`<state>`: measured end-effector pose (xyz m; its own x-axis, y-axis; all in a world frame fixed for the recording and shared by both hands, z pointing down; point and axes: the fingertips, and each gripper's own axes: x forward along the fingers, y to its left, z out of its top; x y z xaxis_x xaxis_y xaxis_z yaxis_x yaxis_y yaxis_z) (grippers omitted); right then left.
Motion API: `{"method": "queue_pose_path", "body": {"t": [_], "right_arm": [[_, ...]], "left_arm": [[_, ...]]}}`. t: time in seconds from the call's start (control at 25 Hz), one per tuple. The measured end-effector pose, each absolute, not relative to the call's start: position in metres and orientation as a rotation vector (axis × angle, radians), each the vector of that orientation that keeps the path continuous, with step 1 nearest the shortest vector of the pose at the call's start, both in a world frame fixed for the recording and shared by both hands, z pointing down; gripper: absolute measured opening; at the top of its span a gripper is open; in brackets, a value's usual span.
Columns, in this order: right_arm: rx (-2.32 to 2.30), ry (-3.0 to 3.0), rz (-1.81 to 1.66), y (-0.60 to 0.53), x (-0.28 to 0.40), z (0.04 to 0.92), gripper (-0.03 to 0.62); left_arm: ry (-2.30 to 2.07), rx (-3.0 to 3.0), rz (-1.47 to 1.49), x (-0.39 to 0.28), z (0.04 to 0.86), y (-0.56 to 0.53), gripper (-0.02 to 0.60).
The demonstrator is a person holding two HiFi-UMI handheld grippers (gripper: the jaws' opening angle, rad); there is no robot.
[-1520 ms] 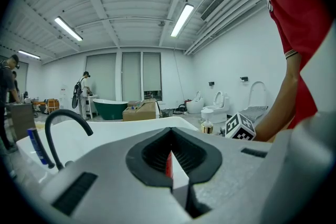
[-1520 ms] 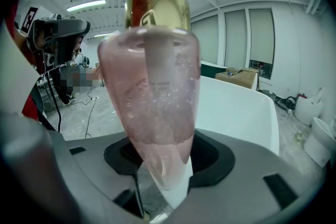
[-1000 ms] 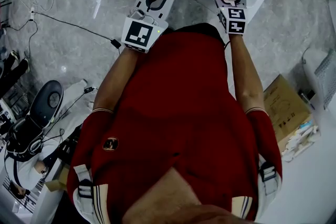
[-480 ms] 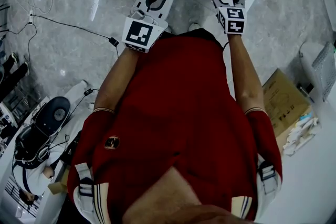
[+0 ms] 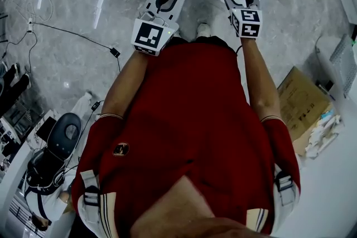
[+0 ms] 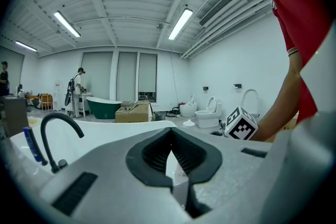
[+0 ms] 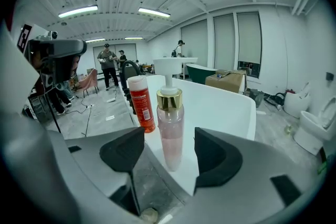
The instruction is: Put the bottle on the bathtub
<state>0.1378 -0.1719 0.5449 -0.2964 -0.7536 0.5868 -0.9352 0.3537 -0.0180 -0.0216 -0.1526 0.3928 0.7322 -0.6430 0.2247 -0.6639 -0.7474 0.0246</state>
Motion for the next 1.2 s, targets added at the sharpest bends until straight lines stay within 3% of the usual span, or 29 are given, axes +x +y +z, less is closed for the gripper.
{"method": "queue_pose_path", "body": {"t": [0.12,0.32,0.72,1.2], "right_arm": [[1.471,-2.153,0.489,-0.163,0.134,0.536,0.271],[1.487,-2.235,0.473,-0.153,0.116,0.509,0.168],[1.533,-2.373,0.367,-0.146,0.090,0.440,0.026],[1.470,-2.542,0.350,-0.124,0.051,0.386,-0.002]], "left_arm": [[-1.047,2.832,0.299,-0.018,0.394,-0.146,0.006],[-1.016,2.844,0.290,-0.015,0.394,-0.143,0.008],[-1.003,2.857,0.235,-0.013,0.381,-0.132,0.008],[-1.040,2.846,0.178,-0.023,0.368,-0.125,0.008]]}}
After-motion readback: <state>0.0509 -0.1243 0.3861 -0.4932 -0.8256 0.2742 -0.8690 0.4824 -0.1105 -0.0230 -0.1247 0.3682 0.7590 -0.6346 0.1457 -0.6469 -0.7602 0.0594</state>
